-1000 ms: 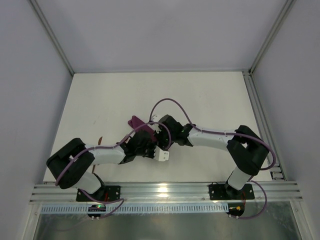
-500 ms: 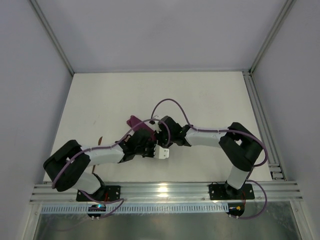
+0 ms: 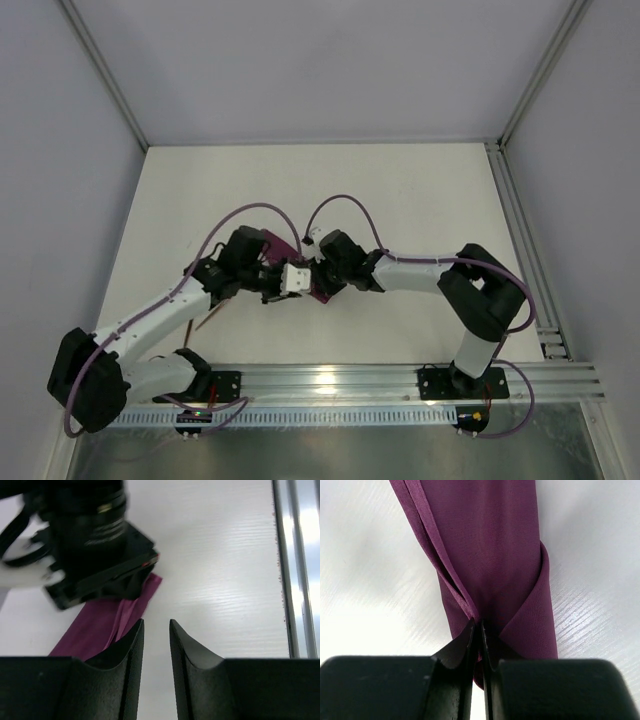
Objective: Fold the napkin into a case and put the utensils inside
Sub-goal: Smooth out the smaller rectangle-folded napkin at the center of the board.
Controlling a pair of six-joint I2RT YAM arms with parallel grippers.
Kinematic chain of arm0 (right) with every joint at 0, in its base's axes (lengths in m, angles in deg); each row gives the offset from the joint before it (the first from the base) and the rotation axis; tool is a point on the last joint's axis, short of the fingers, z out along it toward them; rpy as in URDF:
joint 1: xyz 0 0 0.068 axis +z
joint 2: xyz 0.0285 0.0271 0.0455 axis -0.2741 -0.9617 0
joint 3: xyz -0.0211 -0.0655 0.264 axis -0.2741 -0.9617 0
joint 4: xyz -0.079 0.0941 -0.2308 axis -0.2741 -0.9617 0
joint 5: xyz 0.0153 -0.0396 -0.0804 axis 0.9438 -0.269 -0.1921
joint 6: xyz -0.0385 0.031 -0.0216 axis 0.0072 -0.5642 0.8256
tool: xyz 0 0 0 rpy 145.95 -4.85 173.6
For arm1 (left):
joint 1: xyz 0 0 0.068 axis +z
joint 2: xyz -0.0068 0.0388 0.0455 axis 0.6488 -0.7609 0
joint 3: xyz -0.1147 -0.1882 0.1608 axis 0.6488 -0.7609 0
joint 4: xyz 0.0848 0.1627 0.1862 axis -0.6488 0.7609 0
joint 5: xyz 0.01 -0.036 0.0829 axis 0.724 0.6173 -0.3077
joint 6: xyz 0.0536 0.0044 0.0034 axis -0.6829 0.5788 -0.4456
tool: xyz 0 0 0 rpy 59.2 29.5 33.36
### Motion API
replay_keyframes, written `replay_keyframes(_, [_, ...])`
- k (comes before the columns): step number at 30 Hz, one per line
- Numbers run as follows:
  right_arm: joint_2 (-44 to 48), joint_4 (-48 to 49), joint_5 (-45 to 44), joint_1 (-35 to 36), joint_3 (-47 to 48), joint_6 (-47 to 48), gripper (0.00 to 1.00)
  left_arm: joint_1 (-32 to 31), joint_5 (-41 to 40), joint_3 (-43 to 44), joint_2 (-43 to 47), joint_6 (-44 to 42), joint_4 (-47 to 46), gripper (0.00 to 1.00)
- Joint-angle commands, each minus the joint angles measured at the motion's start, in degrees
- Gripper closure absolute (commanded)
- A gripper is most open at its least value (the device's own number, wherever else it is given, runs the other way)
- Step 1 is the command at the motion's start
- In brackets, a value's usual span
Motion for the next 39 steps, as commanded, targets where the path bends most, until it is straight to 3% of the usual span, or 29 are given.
replay_keyframes(1, [-1.7, -2.6, -1.7, -0.5, -1.7, 0.2, 0.87, 9.5, 10.4, 4.8, 1.7, 4.0, 9.0, 0.72])
replay_keyframes(6, [-1.5, -2.1, -1.3, -0.5, -1.6, 0.3, 0.86, 18.4, 10.5, 6.5, -0.9, 8.7, 6.1, 0.75])
replay_keyframes(8, [-1.2, -1.7, -1.5, -0.5, -1.8, 0.3, 0.85, 21.5, 6.7, 5.1, -3.0, 15.0, -1.6, 0.75])
replay_keyframes(9, [-1.2, -1.6, -1.4, -0.5, -1.9, 0.2, 0.84, 21.7, 0.3, 4.6, -4.1, 17.3, -4.8, 0.75])
replay_keyframes(10, [-1.2, -1.5, -1.4, -0.5, -1.9, 0.3, 0.83, 21.7, -2.4, 4.3, -5.3, 20.6, -9.8, 0.75])
replay_keyframes(13, [-1.1, -1.3, -1.2, -0.5, -2.0, 0.2, 0.83, 21.7, -8.4, 5.7, -12.0, 23.6, -13.8, 0.75])
replay_keyframes(19, [-0.4, -0.5, -1.2, -0.5, -2.5, 0.0, 0.82, 21.7, -13.5, 11.4, -23.8, 26.8, -16.2, 0.75])
replay_keyframes(26, [0.4, -0.5, -1.1, -0.5, -1.9, 0.5, 0.75, 22.1, -16.2, 13.4, -28.1, 27.1, -14.6, 0.78])
replay_keyframes(34, [6.6, -3.2, 0.6, -0.5, 0.5, 1.0, 0.43, 22.1, -16.3, 13.7, -30.5, 25.1, -11.5, 0.79])
replay_keyframes(39, [13.7, -5.9, 3.3, -0.5, 5.0, 2.9, 0.34, 22.1, -15.1, 11.7, -29.8, 24.0, -12.4, 0.8])
